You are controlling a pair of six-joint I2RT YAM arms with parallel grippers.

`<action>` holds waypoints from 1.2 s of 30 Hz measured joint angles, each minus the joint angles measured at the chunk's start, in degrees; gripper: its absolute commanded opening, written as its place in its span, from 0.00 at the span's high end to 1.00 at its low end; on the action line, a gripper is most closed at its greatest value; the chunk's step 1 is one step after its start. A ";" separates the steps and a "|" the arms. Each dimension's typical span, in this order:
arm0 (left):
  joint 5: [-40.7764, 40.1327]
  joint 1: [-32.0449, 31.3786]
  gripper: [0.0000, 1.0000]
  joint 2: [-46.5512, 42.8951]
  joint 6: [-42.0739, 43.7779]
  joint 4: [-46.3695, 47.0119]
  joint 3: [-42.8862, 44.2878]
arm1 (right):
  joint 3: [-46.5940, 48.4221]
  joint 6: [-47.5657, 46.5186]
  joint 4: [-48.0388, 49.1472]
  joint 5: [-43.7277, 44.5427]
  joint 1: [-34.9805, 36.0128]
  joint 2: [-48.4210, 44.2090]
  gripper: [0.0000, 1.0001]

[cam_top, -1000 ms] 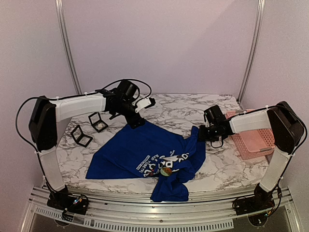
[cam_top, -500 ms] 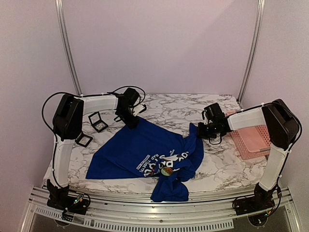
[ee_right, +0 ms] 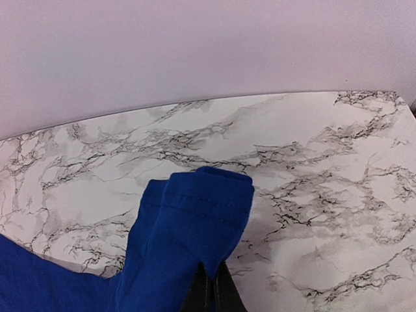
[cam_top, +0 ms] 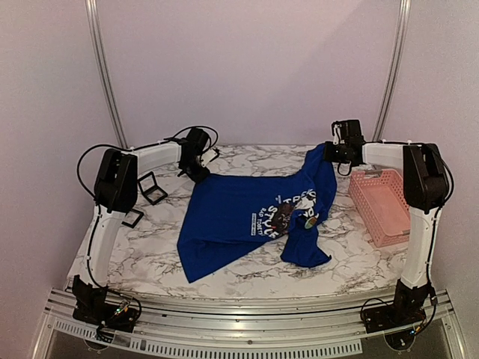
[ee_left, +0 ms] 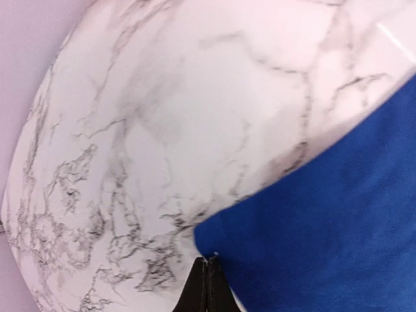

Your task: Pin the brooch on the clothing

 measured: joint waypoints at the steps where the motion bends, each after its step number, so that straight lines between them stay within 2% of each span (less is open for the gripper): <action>1: -1.64 0.39 1.00 0.50 0.79 0.48 1.16 | 0.96 -0.68 0.24 -0.17 -0.22 0.50 1.00; 4: -4.17 1.79 1.00 0.85 2.05 1.42 2.40 | 2.38 -2.62 1.22 -1.36 -0.83 0.81 1.00; 6: -5.88 2.16 1.00 1.20 2.84 2.43 3.30 | 3.26 -3.26 2.29 -2.71 -1.01 0.87 0.92; 7: -6.14 2.19 1.00 1.29 3.15 2.78 3.43 | 3.87 -3.50 2.78 -3.48 -1.05 1.05 0.85; 9: -4.68 2.05 0.88 1.29 3.96 2.51 3.45 | 5.81 -3.96 3.28 -4.68 -1.07 2.10 0.65; 11: -1.05 1.68 0.73 0.81 5.27 2.05 2.78 | 8.07 -3.50 3.04 -5.05 -1.05 3.61 0.50; 14: 4.83 0.20 0.52 -3.37 8.55 1.14 -3.61 | 12.48 -4.31 -0.39 -4.96 -1.05 6.19 0.38; 16: 8.52 -1.68 0.45 -8.70 11.23 -1.07 -10.01 | 14.12 -5.05 -4.46 -4.46 -0.94 6.62 0.32; 20: 17.62 -6.67 0.39 -20.94 14.64 -9.99 -17.27 | 14.51 -6.14 -13.64 0.15 0.17 4.35 0.32; 24: 24.48 -12.59 0.34 -35.30 16.59 -16.39 -27.67 | 7.15 -4.81 -23.28 2.34 2.38 -4.94 0.36; 27: 26.58 -17.66 0.14 -43.19 17.27 -20.24 -39.63 | -2.38 -1.73 -29.92 2.38 5.57 -15.26 0.37; 28: 26.91 -19.80 0.09 -44.50 16.68 -21.59 -44.09 | -5.03 -0.61 -31.50 2.36 6.73 -17.92 0.37; 30: 26.95 -22.82 0.04 -44.44 15.72 -22.40 -49.72 | -11.28 2.21 -34.77 2.08 9.62 -22.91 0.37; 33: 26.03 -25.55 0.04 -43.60 13.33 -21.44 -54.69 | -21.09 7.08 -38.91 -0.13 13.81 -27.15 0.33; 36: 24.09 -26.97 0.06 -43.58 11.56 -18.23 -56.02 | -29.31 11.76 -41.90 -2.54 16.85 -29.20 0.31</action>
